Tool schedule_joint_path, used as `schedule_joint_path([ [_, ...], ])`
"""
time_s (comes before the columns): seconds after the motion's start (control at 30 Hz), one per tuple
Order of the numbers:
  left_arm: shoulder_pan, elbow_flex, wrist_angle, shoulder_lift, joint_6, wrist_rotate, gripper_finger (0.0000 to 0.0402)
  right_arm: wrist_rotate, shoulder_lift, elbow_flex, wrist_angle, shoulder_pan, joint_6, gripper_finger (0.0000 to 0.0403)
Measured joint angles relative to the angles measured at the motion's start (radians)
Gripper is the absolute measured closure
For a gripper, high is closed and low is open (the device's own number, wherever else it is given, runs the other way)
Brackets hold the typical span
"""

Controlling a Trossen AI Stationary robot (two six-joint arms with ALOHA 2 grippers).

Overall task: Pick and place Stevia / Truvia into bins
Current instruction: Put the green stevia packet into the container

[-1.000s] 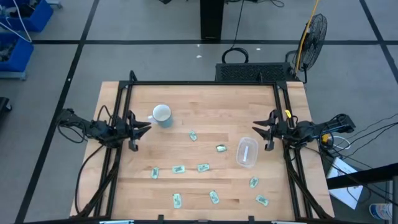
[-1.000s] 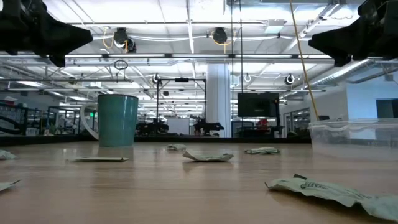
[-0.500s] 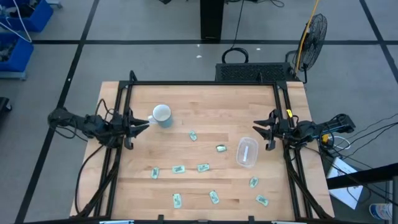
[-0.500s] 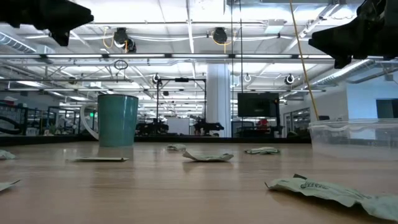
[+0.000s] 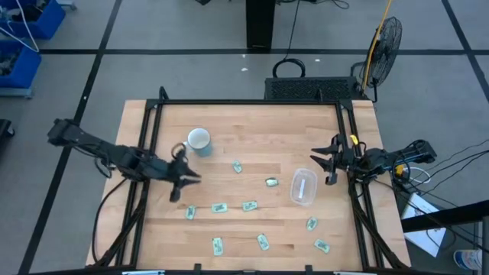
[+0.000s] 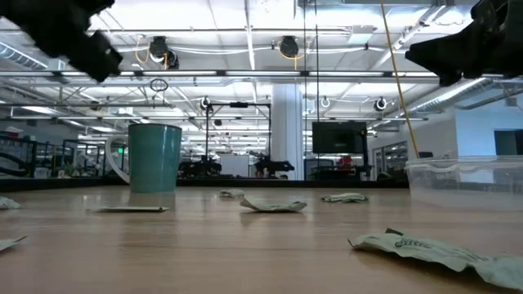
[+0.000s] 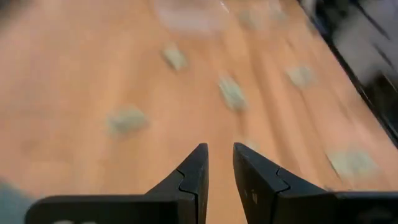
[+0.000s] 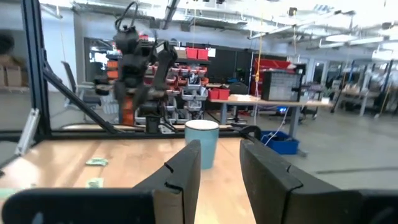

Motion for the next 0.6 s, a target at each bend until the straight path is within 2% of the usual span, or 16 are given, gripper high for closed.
schedule_joint_path([
  [0.1, -0.045, 0.000, -0.077, 0.071, -0.062, 0.122, 0.0323, 0.000, 0.000, 0.000, -0.001, 0.000, -0.087, 0.0298],
  [0.2, -0.087, 0.000, -0.125, 0.141, -0.184, 0.171, 0.0323, 0.000, 0.000, 0.000, 0.001, 0.000, -0.166, 0.0298],
  [0.4, -0.148, 0.000, -0.184, 0.281, -0.274, 0.137, 0.0323, 0.000, 0.000, 0.000, 0.006, 0.000, -0.183, 0.0298],
  [0.6, -0.164, 0.000, -0.147, 0.399, -0.310, 0.112, 0.0323, 0.001, 0.000, 0.000, 0.019, 0.000, -0.229, 0.0298],
])
